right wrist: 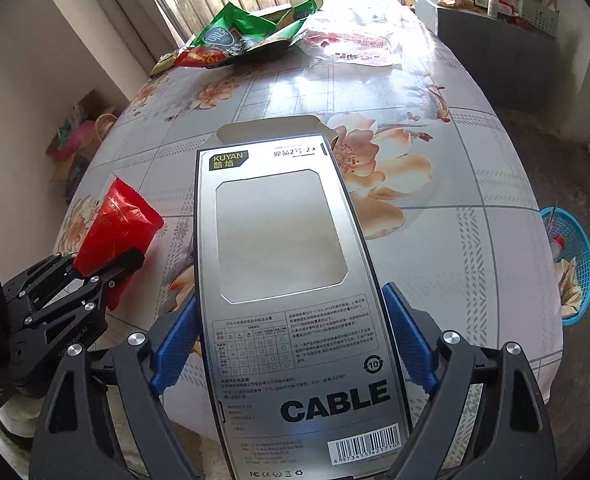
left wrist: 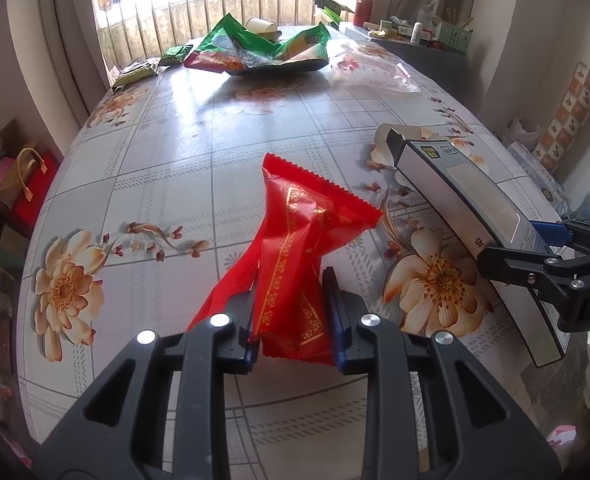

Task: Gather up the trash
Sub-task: 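Grasp the red wrapper with the left tool while the right tool holds the CABLE box, then carry wrapper and box to the blue basket and open both tools to drop them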

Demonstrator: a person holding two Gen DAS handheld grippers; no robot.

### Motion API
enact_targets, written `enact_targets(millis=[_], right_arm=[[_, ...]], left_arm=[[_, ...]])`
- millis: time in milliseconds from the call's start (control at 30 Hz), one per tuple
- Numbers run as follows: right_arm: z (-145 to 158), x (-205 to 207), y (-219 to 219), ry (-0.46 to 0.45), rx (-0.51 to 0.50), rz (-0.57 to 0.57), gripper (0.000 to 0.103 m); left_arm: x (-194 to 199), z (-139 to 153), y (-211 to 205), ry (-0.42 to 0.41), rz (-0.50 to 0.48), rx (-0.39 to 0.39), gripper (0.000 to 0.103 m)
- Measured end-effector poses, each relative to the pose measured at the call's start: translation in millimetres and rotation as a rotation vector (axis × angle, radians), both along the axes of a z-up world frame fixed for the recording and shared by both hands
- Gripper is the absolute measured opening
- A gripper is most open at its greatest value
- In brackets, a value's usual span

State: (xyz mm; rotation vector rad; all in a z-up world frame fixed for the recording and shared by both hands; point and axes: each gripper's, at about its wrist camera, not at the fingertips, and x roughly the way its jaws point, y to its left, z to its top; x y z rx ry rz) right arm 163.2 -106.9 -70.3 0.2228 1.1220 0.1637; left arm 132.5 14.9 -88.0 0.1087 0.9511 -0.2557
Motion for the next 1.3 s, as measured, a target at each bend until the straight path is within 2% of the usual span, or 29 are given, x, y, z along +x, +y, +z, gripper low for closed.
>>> enact_targets(millis=[1100, 1200, 1300], right_arm=[[19, -22, -17, -0.072, 0.067, -0.034, 0.084], [20, -26, -26, -0.079, 0.115, -0.044, 0.084], [23, -32, -37, -0.098, 0.171, -0.066, 0.084]], left_arm=[[-17, 26, -9, -0.068, -0.006, 0.022, 0.026], [-19, 31, -13, -0.065, -0.023, 0.001, 0.026], [-17, 39, -19, -0.057, -0.058, -0.057, 0.026]])
